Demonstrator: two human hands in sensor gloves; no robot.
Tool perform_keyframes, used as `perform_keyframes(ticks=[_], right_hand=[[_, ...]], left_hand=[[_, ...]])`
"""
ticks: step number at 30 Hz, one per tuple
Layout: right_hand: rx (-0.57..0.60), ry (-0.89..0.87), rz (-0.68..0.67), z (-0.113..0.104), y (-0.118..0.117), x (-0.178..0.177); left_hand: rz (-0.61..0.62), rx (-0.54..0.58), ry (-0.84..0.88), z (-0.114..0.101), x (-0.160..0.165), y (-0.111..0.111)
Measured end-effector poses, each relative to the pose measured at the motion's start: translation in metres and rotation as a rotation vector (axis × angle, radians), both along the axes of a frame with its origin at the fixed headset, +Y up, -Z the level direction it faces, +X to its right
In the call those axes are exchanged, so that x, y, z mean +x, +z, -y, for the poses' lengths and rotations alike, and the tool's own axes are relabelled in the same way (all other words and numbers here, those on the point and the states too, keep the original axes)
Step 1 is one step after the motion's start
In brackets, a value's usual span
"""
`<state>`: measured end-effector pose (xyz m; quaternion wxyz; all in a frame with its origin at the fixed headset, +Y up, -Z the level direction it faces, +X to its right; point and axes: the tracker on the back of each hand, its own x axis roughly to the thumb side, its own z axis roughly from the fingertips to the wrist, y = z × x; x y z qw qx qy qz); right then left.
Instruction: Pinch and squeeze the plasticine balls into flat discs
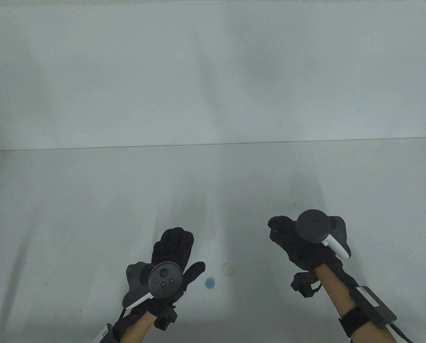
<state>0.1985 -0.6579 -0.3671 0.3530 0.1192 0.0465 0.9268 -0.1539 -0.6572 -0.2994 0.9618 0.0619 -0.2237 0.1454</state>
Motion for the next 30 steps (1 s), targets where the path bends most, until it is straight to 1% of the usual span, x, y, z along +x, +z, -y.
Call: perform_keyframes(ticks=[2, 4, 5, 10, 16, 18, 24, 25, 27, 28, 30], right_hand=[[-0.027, -0.141, -0.001, -0.003, 0.008, 0.006], [-0.099, -0.310, -0.041, -0.002, 0.017, 0.012], [-0.136, -0.391, -0.059, 0.000, 0.021, 0.013], [-0.255, -0.649, -0.115, 0.017, 0.039, 0.014], [-0.345, -0.746, -0.140, 0.035, 0.049, 0.005], [-0.365, -0.748, -0.153, 0.039, 0.050, 0.002], [-0.326, -0.695, -0.139, 0.040, 0.051, 0.000], [-0.302, -0.683, -0.121, 0.040, 0.051, 0.001], [-0.295, -0.697, -0.099, 0.040, 0.052, 0.001], [-0.276, -0.697, -0.058, 0.040, 0.053, 0.001], [-0.263, -0.672, -0.029, 0.042, 0.052, 0.003]], left_hand=[[-0.002, 0.000, -0.002, 0.000, 0.000, 0.000], [-0.004, 0.003, -0.001, 0.000, 0.000, 0.000], [-0.003, 0.002, 0.000, 0.000, 0.000, 0.000], [-0.005, -0.001, 0.000, 0.001, -0.001, 0.000], [-0.008, -0.007, -0.002, 0.001, -0.001, 0.000], [-0.009, -0.012, 0.000, 0.002, -0.001, 0.000], [-0.013, -0.016, 0.003, 0.002, -0.002, -0.001], [-0.016, -0.016, 0.002, 0.002, -0.002, -0.001], [-0.019, -0.015, 0.000, 0.002, -0.002, -0.002], [-0.019, -0.019, 0.002, 0.002, -0.003, -0.002], [-0.021, -0.024, 0.003, 0.003, -0.003, -0.003]])
